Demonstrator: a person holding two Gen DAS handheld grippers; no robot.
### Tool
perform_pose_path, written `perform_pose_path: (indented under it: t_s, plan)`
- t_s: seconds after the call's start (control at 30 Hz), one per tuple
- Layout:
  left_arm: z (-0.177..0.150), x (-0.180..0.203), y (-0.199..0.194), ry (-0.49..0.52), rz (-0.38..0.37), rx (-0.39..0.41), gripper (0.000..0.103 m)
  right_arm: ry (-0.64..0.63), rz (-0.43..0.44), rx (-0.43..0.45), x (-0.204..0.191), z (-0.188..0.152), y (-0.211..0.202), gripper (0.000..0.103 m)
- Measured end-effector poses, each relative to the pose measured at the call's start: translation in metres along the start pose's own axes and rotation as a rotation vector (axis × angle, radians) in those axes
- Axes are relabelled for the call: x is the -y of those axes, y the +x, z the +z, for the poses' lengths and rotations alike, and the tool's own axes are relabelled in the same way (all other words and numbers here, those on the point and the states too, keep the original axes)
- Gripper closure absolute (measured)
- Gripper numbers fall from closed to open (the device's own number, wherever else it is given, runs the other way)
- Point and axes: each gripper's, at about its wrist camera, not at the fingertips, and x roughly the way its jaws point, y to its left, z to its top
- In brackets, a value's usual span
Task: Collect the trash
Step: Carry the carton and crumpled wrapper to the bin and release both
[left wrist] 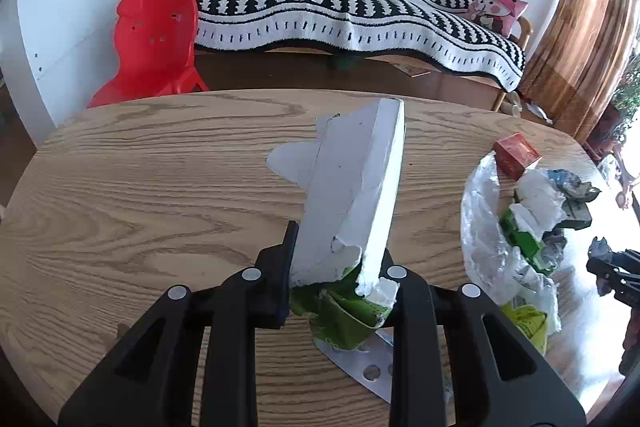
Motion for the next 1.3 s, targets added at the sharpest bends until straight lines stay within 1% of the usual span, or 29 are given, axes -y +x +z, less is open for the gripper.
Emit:
perform_pose_path:
  t_s: [0.1, 0.17, 0.27, 0.33, 0.4, 0.47, 0.57, 0.6, 0.63, 0.67, 0.73, 0.77, 0.8, 0.83, 0.87, 0.93, 0.97, 1.03, 1.07, 1.1, 1.2, 1.27, 1.3]
  plan:
    - [0.0, 0.0, -0.002, -0.01, -0.033, -0.004, 0.079, -0.001, -0.005, -0.007, -0.004, -0.004, -0.003, 0.066]
    - [0.0, 0.001, -0.004, -0.015, -0.056, -0.008, 0.079, 0.002, -0.009, 0.003, -0.008, -0.01, -0.011, 0.066]
    - [0.0, 0.012, -0.01, 0.016, -0.067, 0.001, 0.079, 0.025, -0.031, 0.036, -0.007, -0.025, -0.029, 0.066]
    - [-0.001, 0.026, -0.02, 0.053, -0.091, 0.022, 0.079, 0.044, -0.048, 0.055, -0.001, -0.039, -0.043, 0.066]
    - [-0.004, 0.05, -0.038, 0.093, -0.148, 0.045, 0.079, 0.07, -0.062, 0.07, 0.011, -0.055, -0.065, 0.066]
    - [-0.011, 0.078, -0.062, 0.14, -0.226, 0.076, 0.079, 0.093, -0.074, 0.08, 0.024, -0.071, -0.09, 0.066]
    - [-0.031, 0.136, -0.108, 0.25, -0.375, 0.117, 0.079, 0.159, -0.116, 0.119, 0.053, -0.103, -0.145, 0.066]
    - [-0.039, 0.161, -0.125, 0.285, -0.442, 0.125, 0.079, 0.178, -0.134, 0.134, 0.061, -0.114, -0.163, 0.066]
    - [-0.05, 0.188, -0.141, 0.315, -0.525, 0.118, 0.079, 0.195, -0.149, 0.147, 0.069, -0.123, -0.179, 0.066]
    - [-0.064, 0.215, -0.153, 0.346, -0.602, 0.092, 0.079, 0.212, -0.162, 0.157, 0.076, -0.132, -0.192, 0.066]
    - [-0.093, 0.263, -0.167, 0.405, -0.694, 0.012, 0.079, 0.28, -0.187, 0.18, 0.098, -0.159, -0.224, 0.065]
    - [-0.106, 0.283, -0.17, 0.438, -0.717, -0.026, 0.079, 0.339, -0.181, 0.182, 0.114, -0.177, -0.238, 0.065]
    - [-0.124, 0.311, -0.172, 0.484, -0.739, -0.08, 0.079, 0.384, -0.177, 0.186, 0.125, -0.193, -0.246, 0.065]
    - [-0.142, 0.338, -0.174, 0.529, -0.75, -0.127, 0.079, 0.41, -0.175, 0.186, 0.134, -0.204, -0.251, 0.065]
    - [-0.154, 0.355, -0.176, 0.567, -0.756, -0.158, 0.079, 0.447, -0.175, 0.178, 0.147, -0.223, -0.254, 0.065]
    - [-0.192, 0.4, -0.172, 0.682, -0.737, -0.241, 0.079, 0.492, -0.171, 0.169, 0.162, -0.246, -0.25, 0.065]
    - [-0.204, 0.412, -0.168, 0.714, -0.726, -0.275, 0.079, 0.534, -0.15, 0.16, 0.172, -0.263, -0.243, 0.065]
    - [-0.237, 0.436, -0.15, 0.764, -0.702, -0.366, 0.079, 0.622, -0.107, 0.14, 0.189, -0.293, -0.226, 0.065]
    - [-0.252, 0.445, -0.141, 0.787, -0.69, -0.406, 0.079, 0.651, -0.093, 0.128, 0.195, -0.304, -0.217, 0.065]
    - [-0.27, 0.451, -0.128, 0.804, -0.668, -0.45, 0.079, 0.694, -0.073, 0.107, 0.203, -0.318, -0.203, 0.065]
    - [-0.3, 0.461, -0.092, 0.806, -0.624, -0.54, 0.079, 0.798, -0.007, 0.038, 0.216, -0.354, -0.157, 0.065]
    - [-0.311, 0.462, -0.074, 0.783, -0.62, -0.595, 0.079, 0.853, 0.038, 0.005, 0.219, -0.373, -0.132, 0.065]
    - [-0.317, 0.463, -0.064, 0.791, -0.593, -0.626, 0.079, 0.871, 0.06, -0.001, 0.22, -0.379, -0.125, 0.065]
